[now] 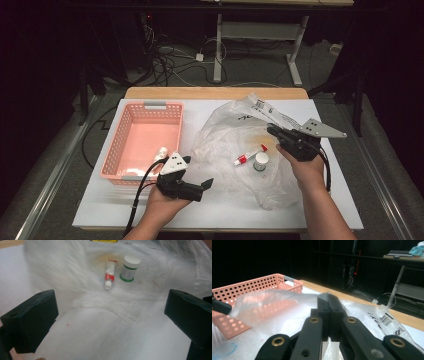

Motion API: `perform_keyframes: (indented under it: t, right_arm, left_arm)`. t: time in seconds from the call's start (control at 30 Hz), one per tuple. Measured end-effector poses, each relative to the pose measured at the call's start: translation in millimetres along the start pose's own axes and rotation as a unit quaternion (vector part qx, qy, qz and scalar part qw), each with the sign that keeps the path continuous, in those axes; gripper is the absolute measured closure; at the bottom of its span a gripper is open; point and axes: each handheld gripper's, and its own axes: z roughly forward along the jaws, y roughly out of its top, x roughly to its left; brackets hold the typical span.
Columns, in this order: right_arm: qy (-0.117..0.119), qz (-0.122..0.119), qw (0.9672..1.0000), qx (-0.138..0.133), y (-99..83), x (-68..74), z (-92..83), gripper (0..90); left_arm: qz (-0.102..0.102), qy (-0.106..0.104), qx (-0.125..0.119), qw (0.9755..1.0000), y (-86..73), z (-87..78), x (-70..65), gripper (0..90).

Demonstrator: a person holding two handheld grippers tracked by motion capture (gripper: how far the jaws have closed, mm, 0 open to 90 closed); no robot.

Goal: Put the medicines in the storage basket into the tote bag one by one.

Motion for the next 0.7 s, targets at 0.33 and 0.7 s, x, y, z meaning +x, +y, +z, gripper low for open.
perform_keyframes:
  t: [0.33,0.7]
  right_arm:
    - [0.000,0.000,1.0000,0.000,0.0,0.3,0.0,90.0]
    - [0.000,0.000,1.0000,0.000,-0.1,-0.1,0.0,90.0]
  left_arm:
    - [-0.024,0.060,-0.014,0.9978,-1.1,-26.0,32.8,0.0]
    - [-0.053,0.118,-0.001,0.9917,-9.1,-45.8,67.6,0.0]
